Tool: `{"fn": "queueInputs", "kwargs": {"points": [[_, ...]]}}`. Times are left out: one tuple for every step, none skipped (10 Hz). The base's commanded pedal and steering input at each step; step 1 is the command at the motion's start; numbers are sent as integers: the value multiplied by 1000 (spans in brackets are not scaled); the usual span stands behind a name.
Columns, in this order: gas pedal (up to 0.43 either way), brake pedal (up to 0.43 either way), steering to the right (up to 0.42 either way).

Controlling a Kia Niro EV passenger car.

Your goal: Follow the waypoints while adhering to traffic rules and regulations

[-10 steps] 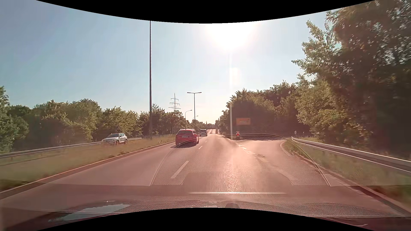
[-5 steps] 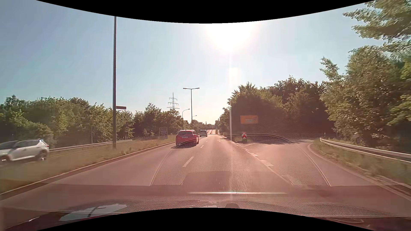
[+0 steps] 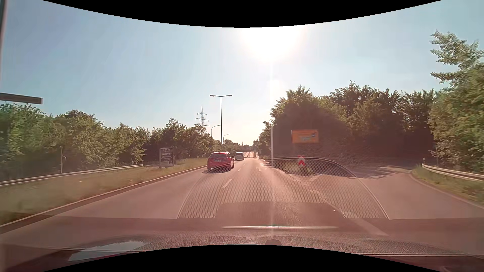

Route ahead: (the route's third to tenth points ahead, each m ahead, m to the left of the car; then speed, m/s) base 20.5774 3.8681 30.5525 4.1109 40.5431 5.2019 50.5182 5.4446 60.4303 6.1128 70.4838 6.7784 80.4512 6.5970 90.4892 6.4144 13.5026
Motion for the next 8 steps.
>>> {"fn": "queueInputs", "kwargs": {"points": [[150,6,0],[150,6,0],[157,0,0],[157,6,0],[169,6,0],[169,0,0],[169,6,0],[169,6,0]]}}
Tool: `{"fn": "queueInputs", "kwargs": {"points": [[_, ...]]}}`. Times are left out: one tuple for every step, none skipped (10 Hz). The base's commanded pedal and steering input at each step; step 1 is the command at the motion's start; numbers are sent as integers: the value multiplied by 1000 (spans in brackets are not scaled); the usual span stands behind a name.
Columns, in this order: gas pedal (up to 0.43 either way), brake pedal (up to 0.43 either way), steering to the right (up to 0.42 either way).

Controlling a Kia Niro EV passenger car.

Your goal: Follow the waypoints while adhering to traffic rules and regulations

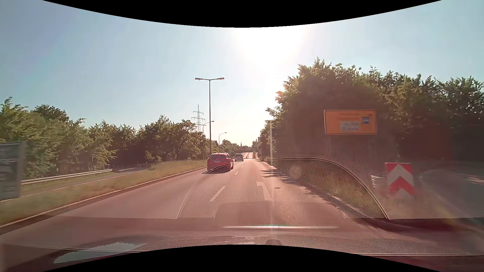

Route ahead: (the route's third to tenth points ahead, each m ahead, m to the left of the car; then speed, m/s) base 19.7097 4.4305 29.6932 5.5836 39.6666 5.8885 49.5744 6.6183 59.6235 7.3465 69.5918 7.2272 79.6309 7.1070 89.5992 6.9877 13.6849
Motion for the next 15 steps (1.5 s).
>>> {"fn": "queueInputs", "kwargs": {"points": [[169,6,0],[169,6,0],[169,6,-5],[169,6,-9],[169,6,-11],[150,6,-12],[150,6,-14],[130,6,-16],[118,6,-16],[118,6,-15],[118,6,-16],[118,6,-16],[118,6,-15],[118,6,-14],[118,6,-14]]}}
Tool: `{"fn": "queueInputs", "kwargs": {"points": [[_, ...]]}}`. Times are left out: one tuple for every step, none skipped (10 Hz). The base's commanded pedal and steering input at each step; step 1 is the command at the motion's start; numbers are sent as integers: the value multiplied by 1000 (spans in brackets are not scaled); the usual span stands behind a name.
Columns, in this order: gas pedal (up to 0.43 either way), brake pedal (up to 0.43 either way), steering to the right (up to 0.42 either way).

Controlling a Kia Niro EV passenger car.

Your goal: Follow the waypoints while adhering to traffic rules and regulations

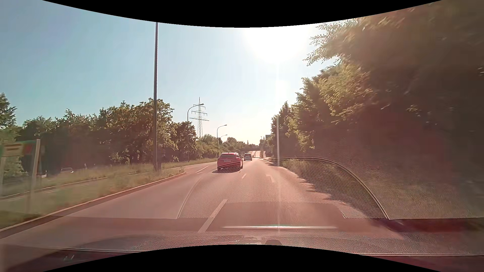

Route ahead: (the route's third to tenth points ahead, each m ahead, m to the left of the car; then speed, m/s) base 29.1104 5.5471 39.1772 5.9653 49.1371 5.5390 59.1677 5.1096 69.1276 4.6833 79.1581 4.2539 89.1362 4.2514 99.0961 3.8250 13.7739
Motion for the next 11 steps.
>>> {"fn": "queueInputs", "kwargs": {"points": [[118,6,-14],[130,6,-15],[130,6,-14],[138,6,-14],[150,6,-13],[150,6,-12],[150,6,-11],[150,6,-10],[150,6,-7],[150,6,-6],[150,6,-4]]}}
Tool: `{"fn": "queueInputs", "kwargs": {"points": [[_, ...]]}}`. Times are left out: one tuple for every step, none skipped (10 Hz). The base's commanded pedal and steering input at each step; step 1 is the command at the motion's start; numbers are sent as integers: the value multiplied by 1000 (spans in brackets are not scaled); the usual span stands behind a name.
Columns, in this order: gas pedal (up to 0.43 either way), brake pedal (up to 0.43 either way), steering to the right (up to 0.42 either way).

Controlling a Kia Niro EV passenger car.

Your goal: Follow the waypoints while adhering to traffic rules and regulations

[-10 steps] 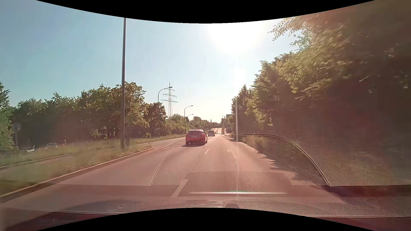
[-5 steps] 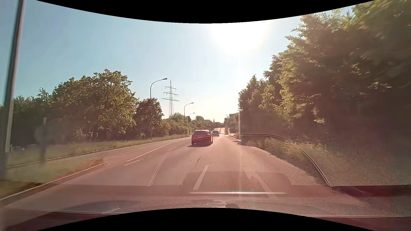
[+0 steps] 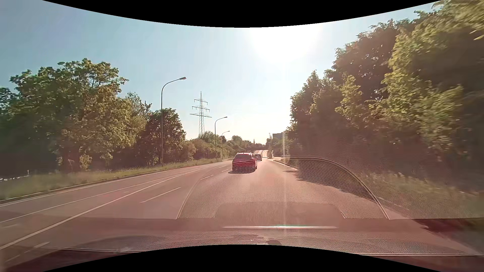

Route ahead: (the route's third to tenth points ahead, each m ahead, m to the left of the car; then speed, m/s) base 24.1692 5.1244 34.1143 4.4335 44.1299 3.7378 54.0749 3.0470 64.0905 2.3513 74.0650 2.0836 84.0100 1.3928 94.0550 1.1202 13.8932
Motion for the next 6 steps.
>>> {"fn": "queueInputs", "kwargs": {"points": [[150,6,-3],[150,6,-3],[150,6,-2],[138,6,-2],[130,6,-1],[110,6,0]]}}
